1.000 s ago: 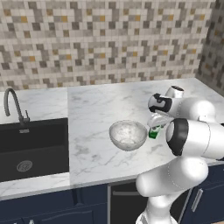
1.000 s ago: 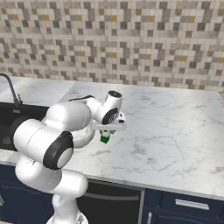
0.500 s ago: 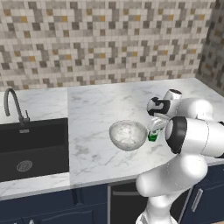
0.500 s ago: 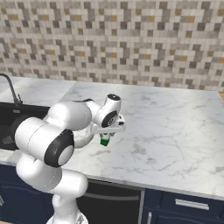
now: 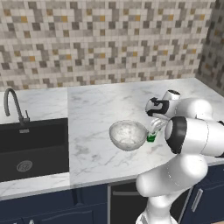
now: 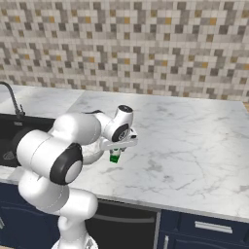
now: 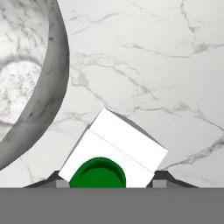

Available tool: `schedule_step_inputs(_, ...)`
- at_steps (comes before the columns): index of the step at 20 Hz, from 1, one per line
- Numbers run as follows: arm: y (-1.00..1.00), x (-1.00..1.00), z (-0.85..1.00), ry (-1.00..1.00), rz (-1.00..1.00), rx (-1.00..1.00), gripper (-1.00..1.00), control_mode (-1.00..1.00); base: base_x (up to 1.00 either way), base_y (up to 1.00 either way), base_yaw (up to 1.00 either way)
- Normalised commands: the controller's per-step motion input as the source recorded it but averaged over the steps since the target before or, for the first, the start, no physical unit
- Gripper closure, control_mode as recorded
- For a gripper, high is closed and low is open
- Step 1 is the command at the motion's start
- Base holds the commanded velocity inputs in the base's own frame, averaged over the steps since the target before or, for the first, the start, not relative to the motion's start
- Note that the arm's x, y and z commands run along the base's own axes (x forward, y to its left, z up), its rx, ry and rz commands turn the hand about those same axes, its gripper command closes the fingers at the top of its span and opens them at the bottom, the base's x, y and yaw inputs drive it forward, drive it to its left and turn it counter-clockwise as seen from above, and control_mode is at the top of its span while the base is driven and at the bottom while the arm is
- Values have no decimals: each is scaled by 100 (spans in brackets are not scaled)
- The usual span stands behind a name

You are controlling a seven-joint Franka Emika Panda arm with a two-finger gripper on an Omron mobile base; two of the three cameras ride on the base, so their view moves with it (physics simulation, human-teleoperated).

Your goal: Gather the eggs and milk located in the vicinity of the sink area and place them right next to the bowl.

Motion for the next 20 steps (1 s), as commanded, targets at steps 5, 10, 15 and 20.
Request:
schedule_step_inputs(5,2,0,-10,0,1,-1,100,-100,0,0,0)
schedule_step_inputs(10,1,0,0,0,0,0,-100,-100,0,0,0)
schedule_step_inputs(15,0,0,0,0,0,0,-100,-100,0,0,0)
schedule_step_inputs(20,1,0,0,0,0,0,-100,-100,0,0,0)
